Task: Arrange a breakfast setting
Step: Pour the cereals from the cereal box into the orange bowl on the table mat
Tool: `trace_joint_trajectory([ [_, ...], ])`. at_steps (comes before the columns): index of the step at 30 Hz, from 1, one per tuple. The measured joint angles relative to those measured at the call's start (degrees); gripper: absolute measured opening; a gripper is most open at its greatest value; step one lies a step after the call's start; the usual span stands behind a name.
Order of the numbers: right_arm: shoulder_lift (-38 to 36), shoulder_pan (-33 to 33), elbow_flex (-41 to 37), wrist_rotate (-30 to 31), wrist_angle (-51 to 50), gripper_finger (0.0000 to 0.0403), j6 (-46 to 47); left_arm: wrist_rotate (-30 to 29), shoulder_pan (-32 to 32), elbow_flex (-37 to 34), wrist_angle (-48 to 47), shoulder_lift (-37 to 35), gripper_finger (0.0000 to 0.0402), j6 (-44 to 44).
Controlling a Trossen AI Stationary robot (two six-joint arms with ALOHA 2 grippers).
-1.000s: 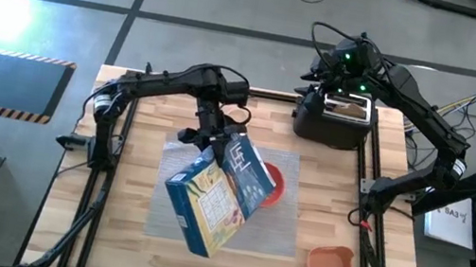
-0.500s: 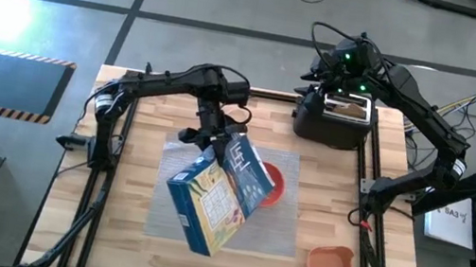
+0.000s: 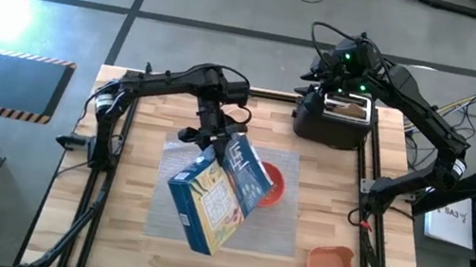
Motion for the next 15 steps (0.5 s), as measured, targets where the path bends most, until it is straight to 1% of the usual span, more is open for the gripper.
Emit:
trace_joint_trajectory([
  [15, 0.0, 0.02, 0.0, 0.01, 0.02, 0.0203, 0.06, -0.11, 0.17, -0.47, -0.8, 0.02, 0.0069, -2.07],
])
